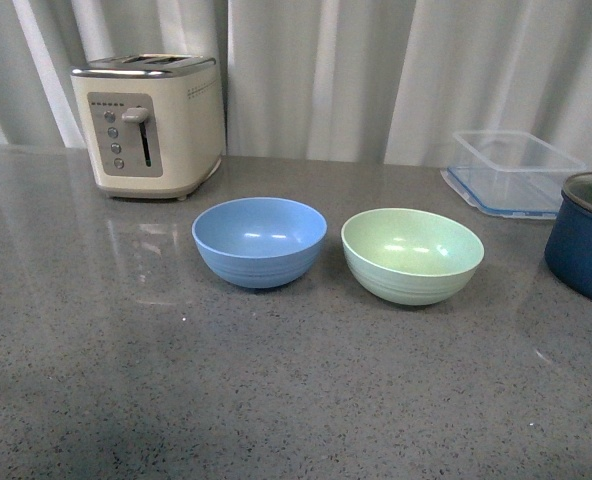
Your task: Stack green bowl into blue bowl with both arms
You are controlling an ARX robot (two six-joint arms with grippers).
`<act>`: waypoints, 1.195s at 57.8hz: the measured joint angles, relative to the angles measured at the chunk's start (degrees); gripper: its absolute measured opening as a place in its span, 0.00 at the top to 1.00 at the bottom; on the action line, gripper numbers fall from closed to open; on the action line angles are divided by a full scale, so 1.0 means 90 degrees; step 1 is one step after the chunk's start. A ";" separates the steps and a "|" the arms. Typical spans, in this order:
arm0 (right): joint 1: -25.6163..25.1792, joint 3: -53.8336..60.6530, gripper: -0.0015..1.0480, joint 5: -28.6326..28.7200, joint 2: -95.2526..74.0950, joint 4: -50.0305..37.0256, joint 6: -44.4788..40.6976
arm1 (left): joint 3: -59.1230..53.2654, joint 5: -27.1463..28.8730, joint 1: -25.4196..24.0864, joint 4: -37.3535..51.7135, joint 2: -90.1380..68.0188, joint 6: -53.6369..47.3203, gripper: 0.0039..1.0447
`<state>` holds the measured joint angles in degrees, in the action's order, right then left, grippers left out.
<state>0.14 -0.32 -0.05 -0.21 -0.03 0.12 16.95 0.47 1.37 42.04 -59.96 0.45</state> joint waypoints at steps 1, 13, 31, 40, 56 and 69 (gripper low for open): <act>0.0000 0.0000 0.10 0.0000 0.0000 0.0000 0.0002 | -0.0039 -0.0012 -0.0017 0.0000 0.0036 0.0000 0.97; 0.0000 0.0000 0.10 0.0000 0.0000 0.0000 0.0000 | -0.0610 -0.0032 -0.0141 -0.0015 0.0699 0.0000 0.97; 0.0000 0.0000 0.10 0.0000 0.0000 0.0000 0.0002 | -0.1341 -0.0032 -0.0141 -0.0631 0.2018 0.0000 0.97; 0.0000 0.0000 0.10 0.0000 0.0000 0.0000 0.0002 | -0.1552 -0.0034 -0.0141 -0.1132 0.2739 0.0000 0.97; 0.0000 0.0000 0.10 0.0005 0.0000 0.0000 0.0002 | -0.1749 -0.0051 -0.0141 -0.1450 0.3400 0.0000 0.97; 0.0000 0.0000 0.10 0.0007 0.0000 0.0000 0.0000 | -0.1751 -0.0049 -0.0141 -0.2249 0.4252 0.0000 0.97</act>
<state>0.14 -0.32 0.01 -0.21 -0.03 0.12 1.19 0.03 0.10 21.80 -21.69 0.45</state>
